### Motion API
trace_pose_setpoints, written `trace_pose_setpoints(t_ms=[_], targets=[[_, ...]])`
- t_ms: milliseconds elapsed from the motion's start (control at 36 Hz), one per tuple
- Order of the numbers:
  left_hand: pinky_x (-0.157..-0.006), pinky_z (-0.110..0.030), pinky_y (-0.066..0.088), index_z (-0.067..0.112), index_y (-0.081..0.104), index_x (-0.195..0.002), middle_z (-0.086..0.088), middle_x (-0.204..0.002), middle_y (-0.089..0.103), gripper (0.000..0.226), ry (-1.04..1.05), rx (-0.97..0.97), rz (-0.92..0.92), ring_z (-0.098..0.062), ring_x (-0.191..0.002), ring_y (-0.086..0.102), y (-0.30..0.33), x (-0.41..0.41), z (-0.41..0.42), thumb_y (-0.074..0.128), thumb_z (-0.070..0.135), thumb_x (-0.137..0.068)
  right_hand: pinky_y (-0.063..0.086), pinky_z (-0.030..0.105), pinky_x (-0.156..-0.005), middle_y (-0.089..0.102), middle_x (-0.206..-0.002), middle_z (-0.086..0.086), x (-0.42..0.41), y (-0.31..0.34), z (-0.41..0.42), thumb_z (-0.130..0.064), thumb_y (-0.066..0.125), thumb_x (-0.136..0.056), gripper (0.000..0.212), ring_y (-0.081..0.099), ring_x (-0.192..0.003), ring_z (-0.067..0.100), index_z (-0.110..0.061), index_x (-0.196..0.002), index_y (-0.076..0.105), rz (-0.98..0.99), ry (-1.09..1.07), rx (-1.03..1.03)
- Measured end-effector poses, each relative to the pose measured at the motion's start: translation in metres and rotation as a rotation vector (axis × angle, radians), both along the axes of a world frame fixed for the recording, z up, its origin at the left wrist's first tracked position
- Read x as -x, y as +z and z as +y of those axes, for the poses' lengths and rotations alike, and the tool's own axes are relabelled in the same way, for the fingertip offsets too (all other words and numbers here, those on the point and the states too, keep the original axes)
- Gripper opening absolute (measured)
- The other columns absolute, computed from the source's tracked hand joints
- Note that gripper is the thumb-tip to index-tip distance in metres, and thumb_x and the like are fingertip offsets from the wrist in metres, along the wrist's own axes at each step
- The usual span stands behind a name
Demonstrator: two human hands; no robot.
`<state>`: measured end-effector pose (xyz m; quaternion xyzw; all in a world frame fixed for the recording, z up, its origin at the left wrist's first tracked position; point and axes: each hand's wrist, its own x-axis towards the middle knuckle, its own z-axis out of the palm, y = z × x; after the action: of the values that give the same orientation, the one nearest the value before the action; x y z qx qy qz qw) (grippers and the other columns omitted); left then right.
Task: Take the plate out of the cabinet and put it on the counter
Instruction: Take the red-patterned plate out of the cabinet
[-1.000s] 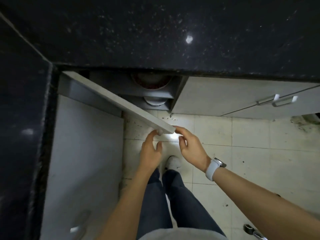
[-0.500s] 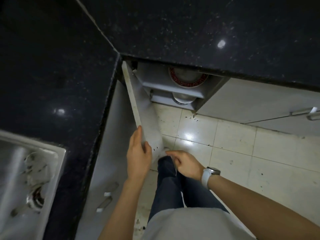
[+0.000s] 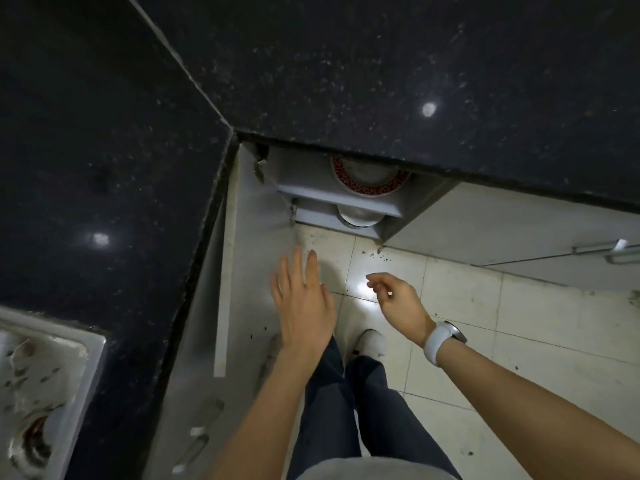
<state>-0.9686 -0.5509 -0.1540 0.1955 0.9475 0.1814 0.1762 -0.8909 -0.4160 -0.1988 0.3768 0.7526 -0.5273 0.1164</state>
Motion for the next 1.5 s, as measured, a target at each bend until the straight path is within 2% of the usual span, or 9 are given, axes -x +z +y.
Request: trace_pose_setpoints(t_ms=[306, 500, 611, 722, 833, 1000, 1167, 1278, 1500], targets=[[-0.115, -0.052, 0.025, 0.006, 0.024, -0.142, -0.018, -0.154, 0.020, 0.061, -0.081, -0.039, -0.046, -0.037, -0.144, 0.012, -0.180, 0.088, 0.076, 0.049, 0.013, -0.086, 0.049, 0.035, -0.077, 0.058, -0.099, 0.012, 0.091, -0.126, 0.057, -0.006, 0.037, -0.092, 0.030, 0.058, -0.091, 0.027, -0.002, -0.120, 0.046, 0.166, -0.568, 0.276], [-0.118, -0.056, 0.008, 0.025, 0.001, -0.145, -0.006, -0.159, -0.006, 0.074, -0.413, 0.127, 0.092, -0.030, -0.145, -0.010, -0.262, 0.131, 0.099, 0.049, 0.019, -0.088, 0.051, 0.030, -0.066, 0.060, -0.078, 0.005, 0.149, -0.187, 0.103, -0.020, 0.047, -0.090, 0.016, 0.060, -0.078, 0.021, -0.008, -0.097, 0.054, 0.339, -0.754, 0.473], [-0.117, -0.058, 0.001, 0.027, -0.003, -0.144, -0.004, -0.159, -0.010, 0.078, -0.418, 0.166, 0.078, -0.029, -0.145, -0.013, -0.273, 0.142, 0.102, 0.050, 0.024, -0.088, 0.056, 0.037, -0.078, 0.062, -0.093, 0.014, 0.165, -0.191, 0.113, -0.009, 0.045, -0.089, 0.037, 0.063, -0.082, 0.025, 0.004, -0.124, 0.043, 0.422, -0.896, 0.638], [-0.116, -0.057, 0.003, 0.028, -0.004, -0.144, -0.003, -0.158, -0.013, 0.079, -0.454, 0.152, 0.046, -0.028, -0.144, -0.016, -0.273, 0.145, 0.098, 0.051, 0.023, -0.087, 0.055, 0.035, -0.064, 0.063, -0.089, 0.014, 0.176, -0.186, 0.116, 0.003, 0.040, -0.087, 0.038, 0.065, -0.081, 0.026, 0.002, -0.124, 0.044, 0.452, -0.982, 0.717], [-0.118, -0.056, 0.010, 0.025, -0.001, -0.145, -0.004, -0.159, -0.008, 0.076, -0.473, 0.209, 0.023, -0.029, -0.145, -0.012, -0.265, 0.151, 0.092, 0.049, 0.022, -0.088, 0.055, 0.040, -0.076, 0.059, -0.111, 0.022, 0.177, -0.180, 0.115, 0.010, 0.038, -0.084, 0.033, 0.060, -0.104, 0.035, 0.000, -0.113, 0.050, 0.403, -1.055, 0.717], [-0.110, -0.050, 0.034, 0.010, 0.026, -0.139, -0.014, -0.155, 0.016, 0.056, -0.104, 0.088, -0.096, -0.033, -0.143, 0.014, -0.226, 0.113, 0.065, 0.047, 0.018, -0.088, 0.061, 0.033, -0.069, 0.063, -0.122, 0.015, 0.153, -0.172, 0.091, -0.006, 0.044, -0.089, 0.033, 0.065, -0.100, 0.025, -0.006, -0.121, 0.051, 0.268, -1.004, 0.752], [-0.105, -0.039, 0.037, 0.008, 0.042, -0.131, -0.017, -0.140, 0.041, 0.043, 0.286, -0.204, -0.307, -0.031, -0.128, 0.040, -0.176, 0.061, 0.034, 0.047, 0.011, -0.089, 0.049, 0.045, -0.097, 0.059, -0.123, 0.026, 0.091, -0.140, 0.050, 0.001, 0.044, -0.085, 0.033, 0.064, -0.097, 0.035, 0.001, -0.117, 0.052, 0.156, -0.930, 0.709], [-0.103, -0.031, 0.036, 0.011, 0.044, -0.131, -0.012, -0.140, 0.043, 0.039, 0.495, -0.252, -0.453, -0.027, -0.126, 0.045, -0.132, 0.032, 0.018, 0.045, 0.012, -0.092, 0.060, 0.027, -0.059, 0.074, -0.079, 0.008, 0.028, -0.101, 0.023, 0.000, 0.049, -0.086, 0.022, 0.069, -0.074, 0.021, -0.003, -0.107, 0.055, 0.091, -0.915, 0.733], [-0.098, -0.034, 0.039, 0.006, 0.049, -0.125, -0.017, -0.135, 0.051, 0.038, 0.301, -0.193, -0.510, -0.033, -0.122, 0.049, -0.045, 0.020, 0.021, 0.042, 0.008, -0.088, 0.060, 0.027, -0.059, 0.064, -0.094, 0.015, -0.073, -0.013, 0.000, 0.000, 0.045, -0.089, 0.028, 0.065, -0.079, 0.026, 0.001, -0.117, 0.048, 0.020, -0.923, 0.629]])
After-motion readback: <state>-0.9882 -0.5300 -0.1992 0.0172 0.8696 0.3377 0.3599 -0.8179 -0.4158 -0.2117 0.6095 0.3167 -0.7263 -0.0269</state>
